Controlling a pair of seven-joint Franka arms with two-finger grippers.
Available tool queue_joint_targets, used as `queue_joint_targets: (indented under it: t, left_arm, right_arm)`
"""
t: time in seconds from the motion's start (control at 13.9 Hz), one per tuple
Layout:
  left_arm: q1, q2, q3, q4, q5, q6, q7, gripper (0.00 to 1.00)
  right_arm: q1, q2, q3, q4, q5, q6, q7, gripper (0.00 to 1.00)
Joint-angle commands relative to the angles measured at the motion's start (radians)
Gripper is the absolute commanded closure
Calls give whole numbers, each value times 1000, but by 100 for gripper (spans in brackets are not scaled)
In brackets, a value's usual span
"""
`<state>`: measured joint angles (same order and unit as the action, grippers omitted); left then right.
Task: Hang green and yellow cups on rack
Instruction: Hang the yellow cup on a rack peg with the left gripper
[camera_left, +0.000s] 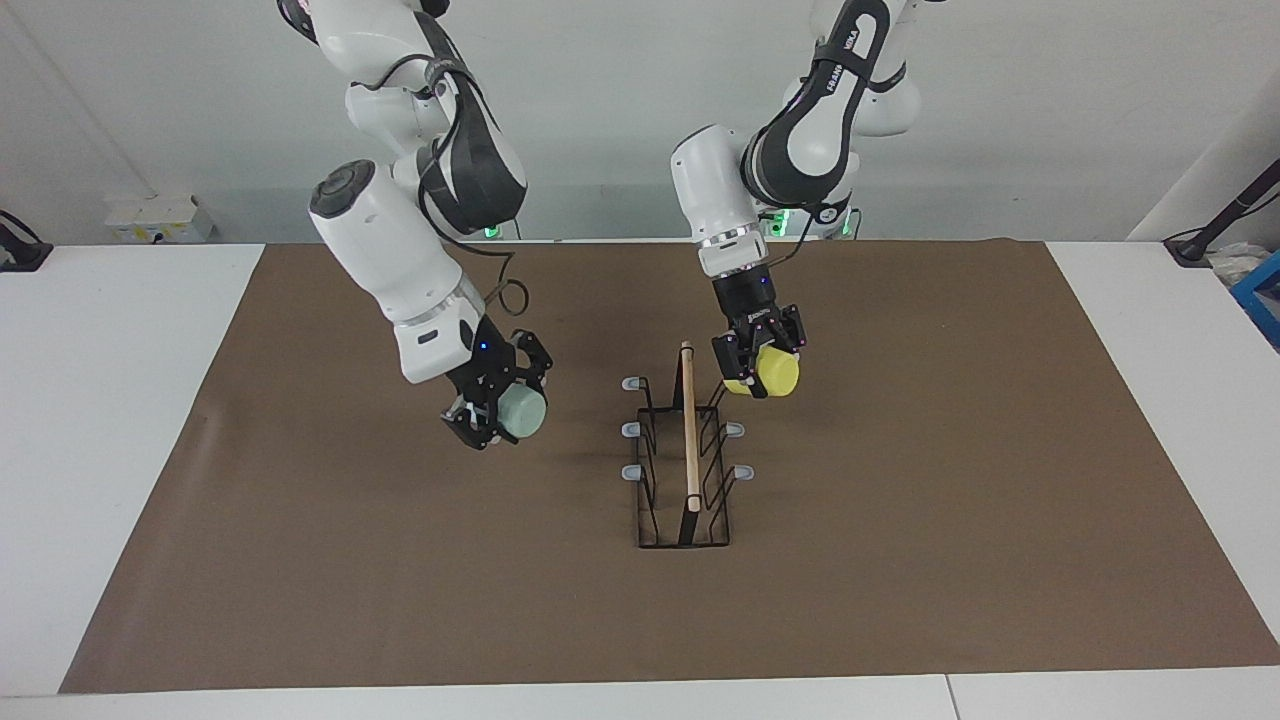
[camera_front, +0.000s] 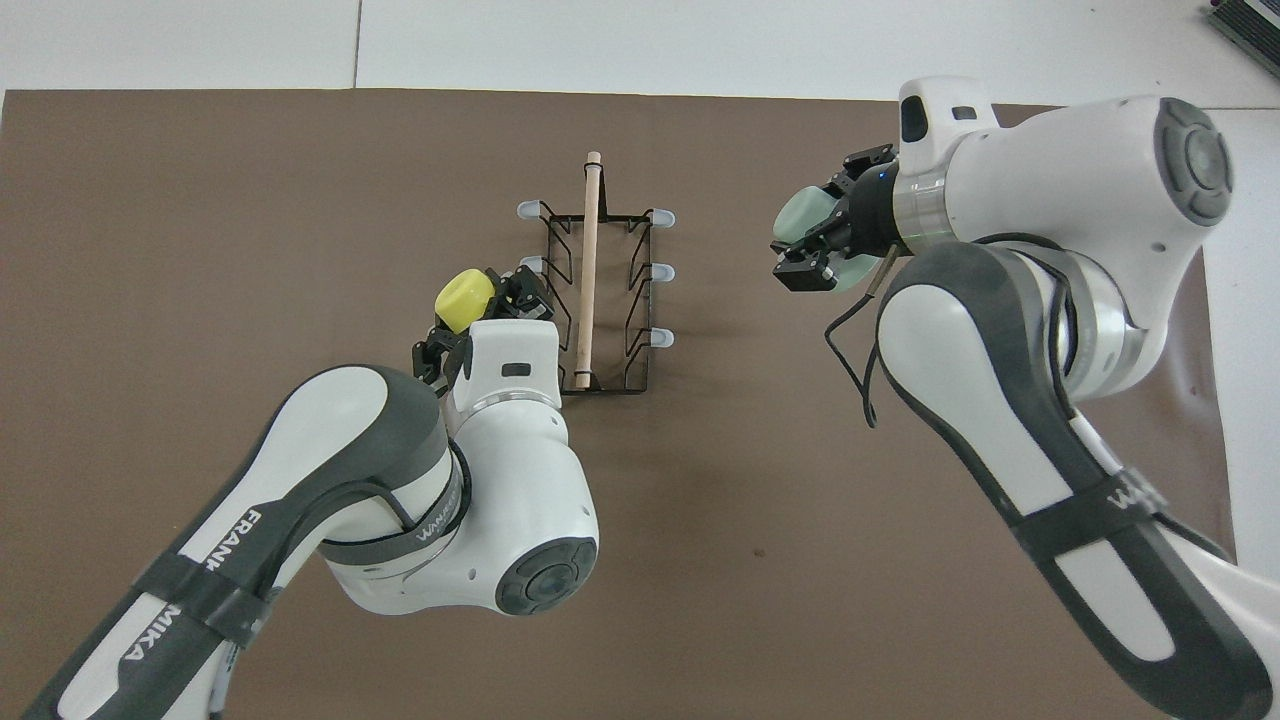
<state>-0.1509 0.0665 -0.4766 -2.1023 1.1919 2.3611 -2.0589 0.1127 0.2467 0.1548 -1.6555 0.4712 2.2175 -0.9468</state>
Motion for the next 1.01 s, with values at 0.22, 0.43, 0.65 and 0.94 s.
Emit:
queue_joint_targets:
  t: [0.22, 0.43, 0.65, 0.94]
  left_arm:
    - [1, -16, -3, -42, 29, 87, -23, 88]
    - [4, 2, -7, -38, 23, 122, -79, 18]
    - [10, 13, -7, -28, 14, 147, -79, 0]
    - [14, 9, 9, -4, 11, 142, -47, 0]
  right_arm:
    - [-40, -86, 3, -96, 364, 21, -344, 78]
    - [-65, -127, 3, -179, 524, 17, -513, 78]
    - [-79, -190, 3, -294, 789, 19, -672, 78]
    - [-62, -230, 3, -404, 1119, 21, -864, 78]
